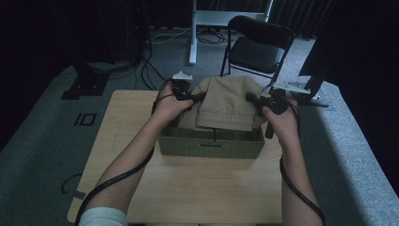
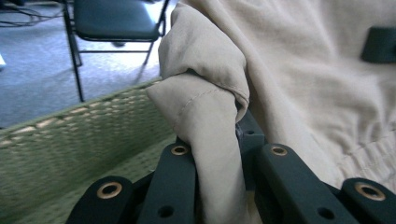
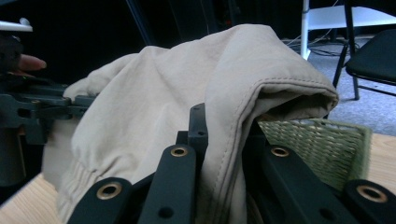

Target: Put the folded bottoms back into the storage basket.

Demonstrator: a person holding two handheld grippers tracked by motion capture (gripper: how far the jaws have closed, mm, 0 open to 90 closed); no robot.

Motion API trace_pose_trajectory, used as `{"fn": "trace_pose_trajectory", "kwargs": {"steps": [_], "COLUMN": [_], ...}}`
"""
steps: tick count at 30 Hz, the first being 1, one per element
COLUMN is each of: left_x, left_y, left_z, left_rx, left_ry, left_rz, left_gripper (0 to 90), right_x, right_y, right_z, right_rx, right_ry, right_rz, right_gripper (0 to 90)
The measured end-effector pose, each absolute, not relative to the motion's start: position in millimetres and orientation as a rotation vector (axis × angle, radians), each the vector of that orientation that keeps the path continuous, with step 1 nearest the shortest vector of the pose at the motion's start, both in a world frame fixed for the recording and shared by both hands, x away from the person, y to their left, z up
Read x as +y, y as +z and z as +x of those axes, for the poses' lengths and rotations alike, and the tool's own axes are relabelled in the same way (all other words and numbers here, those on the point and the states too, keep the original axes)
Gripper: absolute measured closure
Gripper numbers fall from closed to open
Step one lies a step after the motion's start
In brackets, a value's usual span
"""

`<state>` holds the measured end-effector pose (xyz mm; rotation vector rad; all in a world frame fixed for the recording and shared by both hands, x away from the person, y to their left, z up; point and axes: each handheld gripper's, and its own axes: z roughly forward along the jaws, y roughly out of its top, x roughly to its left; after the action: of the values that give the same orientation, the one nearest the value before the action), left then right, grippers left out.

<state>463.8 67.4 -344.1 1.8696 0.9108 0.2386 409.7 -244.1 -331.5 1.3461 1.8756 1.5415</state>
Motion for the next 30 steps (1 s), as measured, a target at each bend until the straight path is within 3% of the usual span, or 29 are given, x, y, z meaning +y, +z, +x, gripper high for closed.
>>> {"fn": "trace_pose_trajectory", "kwargs": {"steps": [16, 30], "left_x": [81, 73], "left_y": [-378, -436], "left_z": [501, 513], "left_rx": [1.019, 1.086], "left_ry": [0.287, 0.284], "left_rz": [1.882, 1.951], "left_gripper": [82.2, 82.2], "right_x": [-224, -217], "right_y": [-363, -434], "right_z": [448, 481], "right_rx": [1.900, 1.948], "right_ry": [1.516, 1.358], "right_rz": [1.358, 1.430], "right_gripper": [80.5, 80.5]}}
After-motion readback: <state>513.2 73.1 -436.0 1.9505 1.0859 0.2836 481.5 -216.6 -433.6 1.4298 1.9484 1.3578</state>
